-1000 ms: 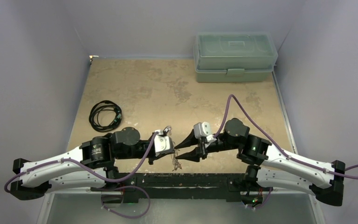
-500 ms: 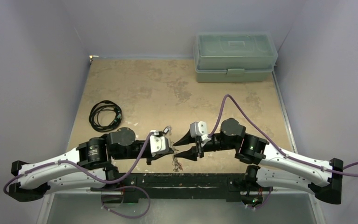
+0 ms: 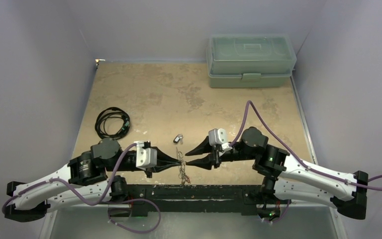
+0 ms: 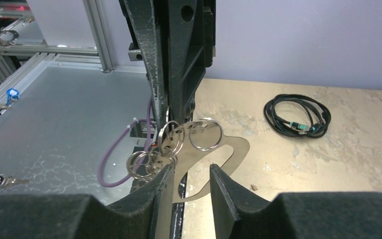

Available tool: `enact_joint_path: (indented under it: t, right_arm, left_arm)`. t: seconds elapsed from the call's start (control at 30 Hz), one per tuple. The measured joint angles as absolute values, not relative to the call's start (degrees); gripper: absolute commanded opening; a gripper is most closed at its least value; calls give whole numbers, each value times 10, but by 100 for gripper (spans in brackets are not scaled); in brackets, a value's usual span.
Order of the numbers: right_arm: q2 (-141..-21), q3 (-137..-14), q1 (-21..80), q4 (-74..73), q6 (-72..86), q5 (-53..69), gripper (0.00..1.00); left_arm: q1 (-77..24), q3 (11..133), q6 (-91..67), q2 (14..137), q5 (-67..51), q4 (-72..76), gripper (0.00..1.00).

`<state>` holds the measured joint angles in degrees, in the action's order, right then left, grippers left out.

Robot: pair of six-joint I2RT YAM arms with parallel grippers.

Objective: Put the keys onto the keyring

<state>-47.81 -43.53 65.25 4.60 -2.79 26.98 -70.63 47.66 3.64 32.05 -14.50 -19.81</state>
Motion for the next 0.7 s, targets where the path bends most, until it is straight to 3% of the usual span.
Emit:
enact_joint_path:
  t: [0.13, 0.43, 0.7]
  right_arm:
    - [-484, -429, 653, 81, -15, 270, 31]
    - [-448, -403, 653, 130, 27, 310, 59]
    - [-413, -402, 653, 128, 25, 322, 56]
  left_arm:
    - [-705, 472, 36, 319, -168, -184, 0]
    - [-701, 463, 37, 320, -183, -171, 0]
    - [-695, 463, 36, 322, -183, -167, 0]
